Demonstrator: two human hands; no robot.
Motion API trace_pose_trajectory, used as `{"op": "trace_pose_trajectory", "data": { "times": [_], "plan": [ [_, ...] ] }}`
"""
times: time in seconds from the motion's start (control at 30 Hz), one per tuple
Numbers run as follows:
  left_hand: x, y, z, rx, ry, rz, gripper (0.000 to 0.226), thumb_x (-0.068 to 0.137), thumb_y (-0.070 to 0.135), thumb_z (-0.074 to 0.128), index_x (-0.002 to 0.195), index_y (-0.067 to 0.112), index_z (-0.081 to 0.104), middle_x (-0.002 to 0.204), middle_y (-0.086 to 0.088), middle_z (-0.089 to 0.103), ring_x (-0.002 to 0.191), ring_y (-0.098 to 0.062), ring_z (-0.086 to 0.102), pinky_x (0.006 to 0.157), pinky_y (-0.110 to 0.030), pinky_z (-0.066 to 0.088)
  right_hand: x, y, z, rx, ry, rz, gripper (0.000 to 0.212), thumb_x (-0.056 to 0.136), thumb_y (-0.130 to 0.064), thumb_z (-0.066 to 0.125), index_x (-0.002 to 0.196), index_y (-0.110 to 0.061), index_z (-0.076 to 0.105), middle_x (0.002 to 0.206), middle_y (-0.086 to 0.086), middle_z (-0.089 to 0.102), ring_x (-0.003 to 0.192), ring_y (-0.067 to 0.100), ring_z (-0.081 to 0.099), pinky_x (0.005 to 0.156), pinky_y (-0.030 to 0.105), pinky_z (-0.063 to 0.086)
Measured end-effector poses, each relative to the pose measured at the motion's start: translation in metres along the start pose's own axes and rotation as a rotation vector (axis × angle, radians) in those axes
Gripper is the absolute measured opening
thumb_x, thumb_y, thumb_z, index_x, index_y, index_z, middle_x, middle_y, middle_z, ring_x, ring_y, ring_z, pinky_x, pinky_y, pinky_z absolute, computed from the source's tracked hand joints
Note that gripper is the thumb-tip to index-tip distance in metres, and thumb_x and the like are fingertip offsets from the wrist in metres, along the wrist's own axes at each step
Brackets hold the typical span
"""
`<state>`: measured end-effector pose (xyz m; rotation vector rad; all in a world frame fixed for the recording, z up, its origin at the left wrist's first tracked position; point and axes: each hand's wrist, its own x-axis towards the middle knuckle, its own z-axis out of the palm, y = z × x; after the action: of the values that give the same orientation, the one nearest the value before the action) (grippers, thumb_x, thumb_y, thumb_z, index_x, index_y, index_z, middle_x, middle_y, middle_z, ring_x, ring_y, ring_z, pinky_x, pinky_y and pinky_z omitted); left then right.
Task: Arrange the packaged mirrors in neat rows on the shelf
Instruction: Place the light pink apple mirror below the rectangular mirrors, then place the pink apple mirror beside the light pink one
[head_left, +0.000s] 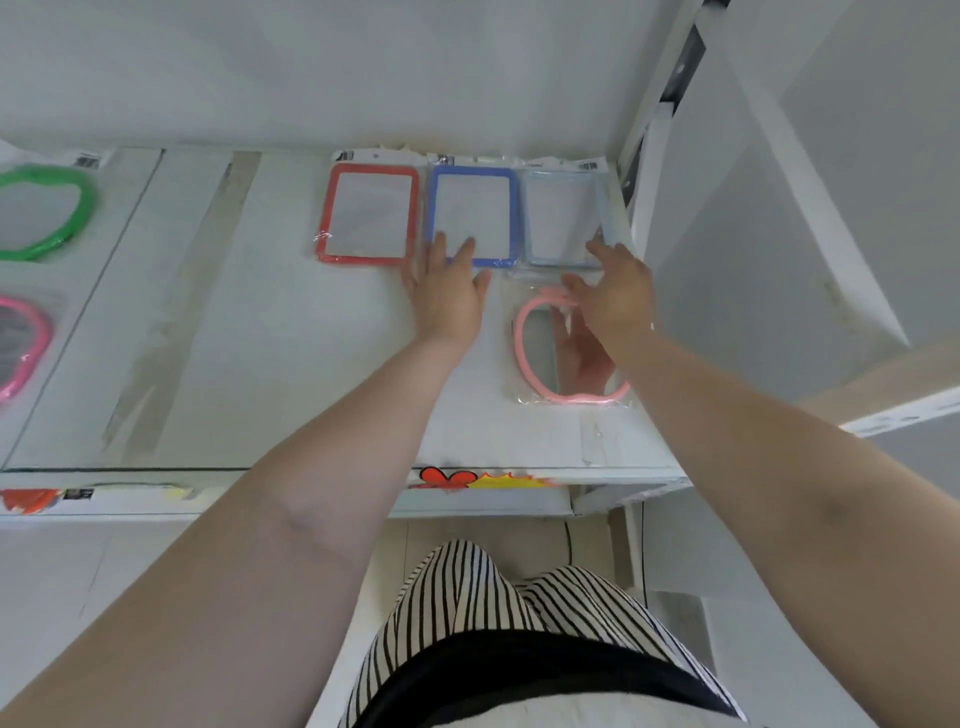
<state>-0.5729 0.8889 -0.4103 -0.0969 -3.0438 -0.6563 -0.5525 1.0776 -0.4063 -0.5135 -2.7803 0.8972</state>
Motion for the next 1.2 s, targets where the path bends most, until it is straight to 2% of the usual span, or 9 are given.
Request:
{"op": "trace_pose_trajectory", "data": {
  "times": [0.1, 0.2, 0.3, 0.6, 0.7, 0.8, 0.97, 1.1, 1.2],
  "plan": [
    [-0.048, 0.032, 0.008, -0.129, -0.140, 0.135, 0.049, 0.097, 0.033, 0.044, 0.145, 0.026, 0.035, 0.159, -0.009, 0.020, 0.149, -0.025, 0.015, 0.120, -0.048, 0.008, -0.038, 0.016, -0.017, -0.015, -0.019, 0.097, 0.052, 0.086, -0.037, 0.062, 0.136, -0.025, 0.050, 0.139, 0.008, 0.049, 0.132, 0.029, 0.039, 0.111, 0.036, 0.031],
    [-0.077, 0.043, 0.018, -0.111, -0.247, 0.204, 0.053, 0.095, 0.036, 0.049, 0.144, 0.020, 0.036, 0.161, -0.008, 0.013, 0.150, -0.028, 0.010, 0.120, -0.047, 0.010, -0.064, 0.031, -0.023, -0.044, -0.045, 0.202, 0.053, 0.085, -0.038, 0.062, 0.136, -0.027, 0.047, 0.138, 0.008, 0.046, 0.128, 0.030, 0.040, 0.108, 0.037, 0.033],
    [-0.088, 0.040, 0.026, -0.064, -0.313, 0.233, 0.066, 0.092, 0.043, 0.052, 0.149, 0.019, 0.028, 0.162, -0.009, 0.000, 0.150, -0.031, 0.004, 0.120, -0.046, 0.008, -0.074, 0.038, -0.020, -0.060, -0.101, 0.183, 0.055, 0.084, -0.036, 0.064, 0.136, -0.027, 0.047, 0.132, 0.008, 0.049, 0.125, 0.029, 0.041, 0.101, 0.034, 0.036],
    [-0.090, 0.045, 0.034, 0.019, -0.270, 0.207, 0.066, 0.093, 0.044, 0.049, 0.150, 0.021, 0.024, 0.162, -0.010, -0.004, 0.149, -0.034, 0.007, 0.121, -0.046, 0.009, -0.067, 0.039, -0.024, -0.087, -0.162, 0.165, 0.057, 0.085, -0.034, 0.065, 0.138, -0.027, 0.045, 0.138, 0.005, 0.044, 0.128, 0.028, 0.037, 0.100, 0.035, 0.038],
    [-0.094, 0.044, 0.024, -0.019, -0.257, 0.186, 0.062, 0.095, 0.040, 0.047, 0.149, 0.021, 0.026, 0.162, -0.009, 0.002, 0.149, -0.033, 0.008, 0.120, -0.046, 0.010, -0.071, 0.032, -0.030, -0.115, -0.104, 0.172, 0.055, 0.086, -0.037, 0.062, 0.138, -0.029, 0.046, 0.146, 0.005, 0.038, 0.131, 0.029, 0.034, 0.106, 0.039, 0.036],
    [-0.098, 0.028, 0.007, -0.044, -0.212, 0.157, 0.057, 0.095, 0.034, 0.048, 0.147, 0.020, 0.030, 0.159, -0.011, 0.019, 0.148, -0.029, 0.017, 0.120, -0.044, 0.016, -0.079, 0.016, -0.031, -0.137, -0.073, 0.074, 0.052, 0.087, -0.035, 0.059, 0.137, -0.026, 0.048, 0.145, 0.006, 0.041, 0.129, 0.030, 0.038, 0.108, 0.040, 0.034],
    [-0.109, -0.035, -0.042, 0.007, -0.117, 0.067, 0.053, 0.092, 0.028, 0.053, 0.142, 0.017, 0.041, 0.146, -0.009, 0.043, 0.136, -0.026, 0.039, 0.114, -0.037, 0.029, -0.109, -0.042, -0.009, -0.080, -0.245, -0.152, 0.051, 0.083, -0.031, 0.066, 0.132, -0.022, 0.054, 0.133, 0.005, 0.055, 0.122, 0.031, 0.048, 0.102, 0.040, 0.040],
    [-0.134, -0.100, -0.086, 0.084, -0.091, 0.008, 0.052, 0.091, 0.027, 0.054, 0.141, 0.017, 0.044, 0.147, -0.009, 0.043, 0.135, -0.027, 0.041, 0.114, -0.038, 0.029, -0.145, -0.092, 0.017, -0.108, -0.395, -0.368, 0.053, 0.084, -0.029, 0.067, 0.135, -0.023, 0.052, 0.135, 0.004, 0.054, 0.125, 0.028, 0.046, 0.105, 0.038, 0.039],
    [-0.165, -0.153, -0.120, 0.160, -0.088, -0.004, 0.053, 0.092, 0.030, 0.052, 0.143, 0.018, 0.041, 0.149, -0.008, 0.039, 0.137, -0.026, 0.038, 0.116, -0.037, 0.025, -0.177, -0.137, 0.041, -0.114, -0.447, -0.448, 0.054, 0.084, -0.029, 0.067, 0.135, -0.024, 0.051, 0.136, 0.002, 0.054, 0.125, 0.027, 0.046, 0.104, 0.035, 0.039]
  ]
}}
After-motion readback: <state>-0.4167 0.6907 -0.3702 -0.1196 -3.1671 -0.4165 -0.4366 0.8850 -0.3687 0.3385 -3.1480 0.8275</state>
